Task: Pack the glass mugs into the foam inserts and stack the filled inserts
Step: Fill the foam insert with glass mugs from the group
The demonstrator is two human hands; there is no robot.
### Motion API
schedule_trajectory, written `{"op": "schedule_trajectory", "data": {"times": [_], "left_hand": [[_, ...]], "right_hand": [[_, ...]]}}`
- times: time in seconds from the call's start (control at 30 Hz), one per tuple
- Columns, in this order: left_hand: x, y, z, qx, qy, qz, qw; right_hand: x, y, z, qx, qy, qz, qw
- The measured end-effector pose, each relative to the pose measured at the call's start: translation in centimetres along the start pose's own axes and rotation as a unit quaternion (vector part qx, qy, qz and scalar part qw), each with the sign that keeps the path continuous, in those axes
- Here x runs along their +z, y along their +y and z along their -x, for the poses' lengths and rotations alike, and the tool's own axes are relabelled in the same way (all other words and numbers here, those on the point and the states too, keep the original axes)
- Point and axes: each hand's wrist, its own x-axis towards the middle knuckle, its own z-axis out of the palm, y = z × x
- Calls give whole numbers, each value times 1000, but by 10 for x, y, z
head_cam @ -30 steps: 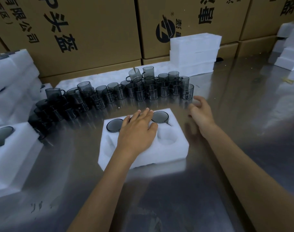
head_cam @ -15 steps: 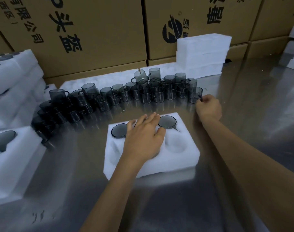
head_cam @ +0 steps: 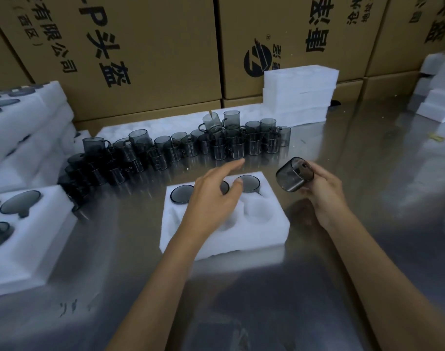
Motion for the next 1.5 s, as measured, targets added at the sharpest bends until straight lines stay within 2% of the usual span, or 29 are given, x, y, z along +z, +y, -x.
{"op": "schedule_trajectory", "data": {"times": [0.13,0.2,0.3,0.37,0.57,0.7,0.97,1.17,1.37,1.5], "left_hand": [[1,19,12,39,-50,48,997],[3,24,19,55,-65,47,995],[3,27,27,76,-61,51,994],[3,25,31,88,-44,44,994],[6,14,39,81,39,53,995],[9,8,38,66,58,32,996],[15,2,38,33,35,-30,998],[12,6,40,12,32,-51,998],[5,8,37,-17,-7,-61,998],[7,10,40,1,-7,-118,993]], "right_hand": [[10,-35,27,-61,-106,-45,992],[19,-46,41,-99,-156,-29,982],[32,-45,59,-99,-197,-20,975],[36,-45,64,-75,-196,-37,977],[34,-44,65,-70,-230,38,970],[35,-40,68,-69,-258,51,962],[39,-38,71,-100,-284,81,950],[36,-36,69,-109,-272,109,950],[34,-35,69,-139,-267,152,941],[32,-38,69,-155,-276,180,931]]}}
